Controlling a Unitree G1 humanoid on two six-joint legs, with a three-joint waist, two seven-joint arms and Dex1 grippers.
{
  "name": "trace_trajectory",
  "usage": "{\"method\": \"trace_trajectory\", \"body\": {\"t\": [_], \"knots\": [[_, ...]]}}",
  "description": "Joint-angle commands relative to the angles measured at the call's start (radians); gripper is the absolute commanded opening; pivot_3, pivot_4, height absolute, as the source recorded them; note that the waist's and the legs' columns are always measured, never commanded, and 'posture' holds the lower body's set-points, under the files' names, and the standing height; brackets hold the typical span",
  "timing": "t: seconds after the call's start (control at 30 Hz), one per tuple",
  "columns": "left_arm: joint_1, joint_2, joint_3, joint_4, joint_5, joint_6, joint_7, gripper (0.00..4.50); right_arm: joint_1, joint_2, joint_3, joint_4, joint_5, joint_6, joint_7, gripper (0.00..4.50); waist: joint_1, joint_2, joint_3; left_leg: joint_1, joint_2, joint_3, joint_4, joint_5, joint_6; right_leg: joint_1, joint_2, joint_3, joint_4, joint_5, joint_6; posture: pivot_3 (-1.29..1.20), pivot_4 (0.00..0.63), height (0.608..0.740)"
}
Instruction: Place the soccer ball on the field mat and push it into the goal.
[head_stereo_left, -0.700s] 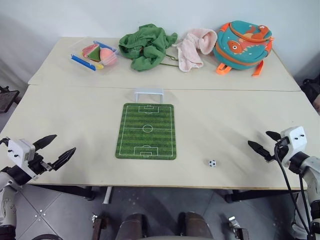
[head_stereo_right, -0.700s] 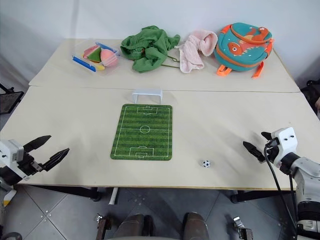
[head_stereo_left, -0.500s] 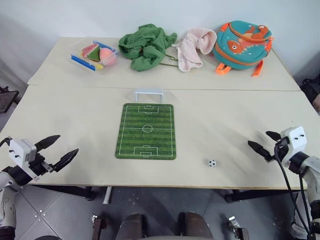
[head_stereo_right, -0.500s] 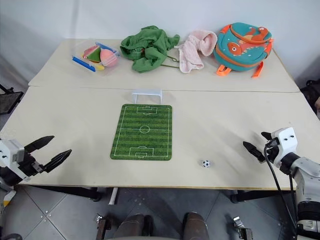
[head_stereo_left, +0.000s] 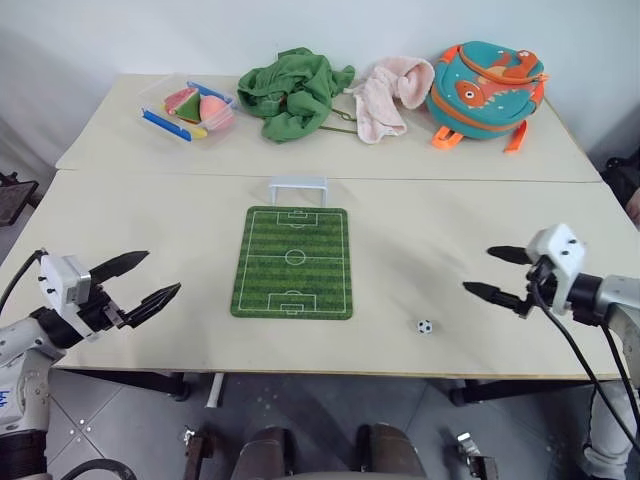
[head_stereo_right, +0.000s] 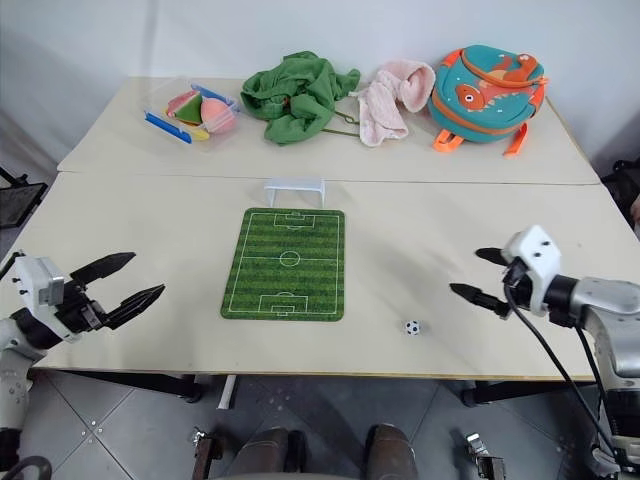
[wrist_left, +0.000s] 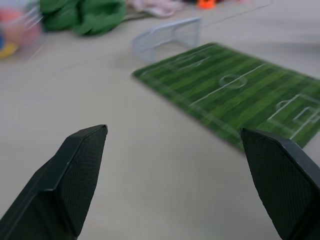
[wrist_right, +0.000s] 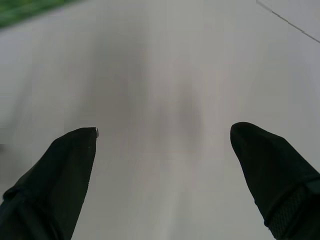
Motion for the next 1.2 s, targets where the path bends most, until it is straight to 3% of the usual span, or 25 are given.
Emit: {"method": "trace_trajectory", "body": {"t": [0.03, 0.23, 0.63, 0.77, 0.93, 1.03, 1.2], "knots": [[-0.008, -0.012, -0.025, -0.024, -0.051, -0.020, -0.095, 4.50, -0.010, -0.037, 0.062, -0.092, 0.013, -0.026, 0.119, 4.47, 0.000, 0.000, 0.000, 0.000, 0.000, 0.000, 0.000, 0.000, 0.000, 0.000, 0.000, 0.000, 0.000, 0.000, 0.000, 0.00, 0.150, 0.740], [0.009, -0.024, -0.064, -0.032, -0.080, -0.016, -0.198, 4.50, -0.032, -0.040, 0.186, -0.065, -0.052, -0.155, 0.256, 4.47, 0.000, 0.000, 0.000, 0.000, 0.000, 0.000, 0.000, 0.000, 0.000, 0.000, 0.000, 0.000, 0.000, 0.000, 0.000, 0.00, 0.150, 0.740], [0.093, -0.037, -0.041, -0.095, -0.091, -0.017, -0.175, 4.50, -0.095, 0.074, 0.302, 0.124, -0.146, -0.273, 0.270, 4.47, -0.002, -0.001, 0.001, 0.000, 0.000, 0.000, 0.001, 0.000, 0.000, 0.000, 0.000, 0.000, 0.000, 0.000, 0.000, 0.00, 0.150, 0.740], [0.116, -0.041, -0.031, -0.114, -0.092, -0.024, -0.166, 4.50, -0.105, 0.107, 0.301, 0.179, -0.134, -0.305, 0.285, 3.57, -0.003, -0.002, 0.000, 0.000, 0.001, -0.001, 0.002, 0.000, 0.000, 0.001, 0.001, -0.001, 0.000, 0.000, 0.000, 0.00, 0.150, 0.740], [0.128, -0.037, -0.013, -0.107, -0.100, -0.032, -0.169, 4.50, -0.103, 0.110, 0.285, 0.196, -0.135, -0.332, 0.284, 1.74, -0.002, -0.002, 0.000, 0.001, 0.001, -0.001, 0.002, 0.000, 0.000, 0.001, 0.001, -0.001, 0.000, 0.000, 0.000, 0.00, 0.150, 0.740], [0.127, -0.037, -0.002, -0.084, -0.103, -0.040, -0.181, 4.50, -0.105, 0.101, 0.270, 0.182, -0.122, -0.333, 0.289, 0.87, -0.002, -0.002, 0.000, 0.000, 0.001, -0.001, 0.002, 0.000, 0.000, 0.001, 0.000, -0.001, 0.000, 0.000, 0.000, 0.00, 0.150, 0.740], [0.108, -0.053, -0.003, -0.040, -0.096, -0.064, -0.183, 4.50, -0.170, 0.109, 0.256, 0.073, -0.092, -0.252, 0.259, 0.85, -0.003, -0.001, 0.001, 0.000, 0.000, -0.001, 0.002, 0.000, 0.000, 0.001, 0.000, -0.001, 0.000, 0.000, 0.000, 0.00, 0.150, 0.740]]}}
